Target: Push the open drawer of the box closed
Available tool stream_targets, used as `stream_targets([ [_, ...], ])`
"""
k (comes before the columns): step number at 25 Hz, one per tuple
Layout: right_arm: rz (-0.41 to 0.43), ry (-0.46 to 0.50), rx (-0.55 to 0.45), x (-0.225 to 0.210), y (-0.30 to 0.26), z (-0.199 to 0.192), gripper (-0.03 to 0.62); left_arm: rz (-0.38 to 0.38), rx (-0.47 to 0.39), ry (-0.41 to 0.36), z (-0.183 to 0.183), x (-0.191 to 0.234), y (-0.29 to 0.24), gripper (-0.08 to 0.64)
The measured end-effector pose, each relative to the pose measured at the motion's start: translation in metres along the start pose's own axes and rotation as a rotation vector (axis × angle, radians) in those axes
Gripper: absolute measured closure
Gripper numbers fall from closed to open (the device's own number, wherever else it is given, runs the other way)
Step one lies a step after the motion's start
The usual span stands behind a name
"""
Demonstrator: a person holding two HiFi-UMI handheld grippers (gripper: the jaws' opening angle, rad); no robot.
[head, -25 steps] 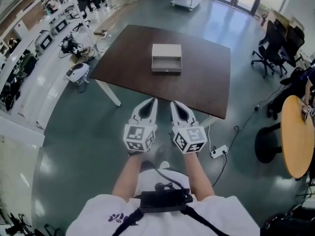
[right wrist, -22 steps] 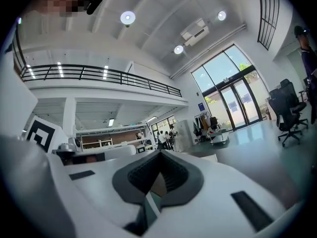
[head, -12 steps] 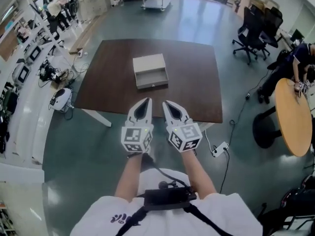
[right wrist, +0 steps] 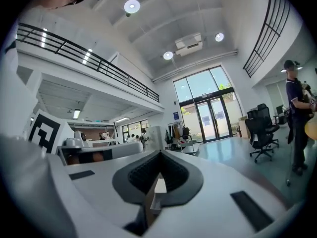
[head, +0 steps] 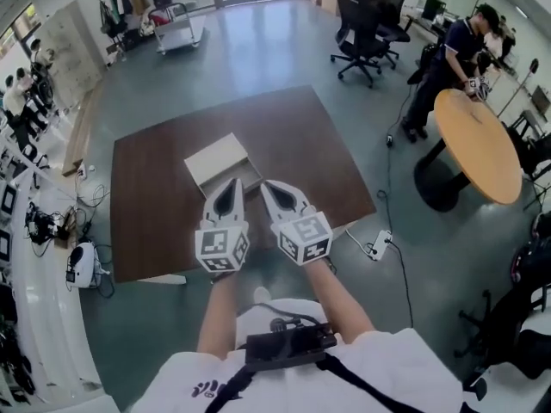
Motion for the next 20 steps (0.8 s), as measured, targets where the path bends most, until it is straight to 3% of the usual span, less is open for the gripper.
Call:
stream_targets([
  [3,-0.073,0.017,0.035,-0.012,-0.021,-0.017,0.600,-0.026,0.008,0.008,-0.013,0.016,-0.014,0.551],
  [7,-0.118,0.155,0.125,-0.009,-0.049,-0.038,0.600,0.031,0.034,0.024,-0.030,0.060,-0.031,0.551],
  [13,-0.137,0.124,0.155,-0.040,-0.062,-0.067,0.600,-0.074,0.070,0.096,-0.061,0.053,-0.062,0.551],
  [17,-0.126,0.142,0.235,-0.056,-0.068,-0.104,0.600,-0.016,0.131,0.239,-0.102,0.072,-0.070,0.551],
  [20,-0.141,0.134,0.275,-0.073,-0.064,-0.121,0.600,-0.007,0.182,0.195,-0.126,0.074,-0.081,0.551],
])
Point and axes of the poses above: the fingertips, and each gripper's own axes: y backward along the fingers, x to its left, z out of its top, the point moved 1 cm from there along y, backward along the fingers, and after that the axes turned 5 degrees about -x, right-handed, at the moved point
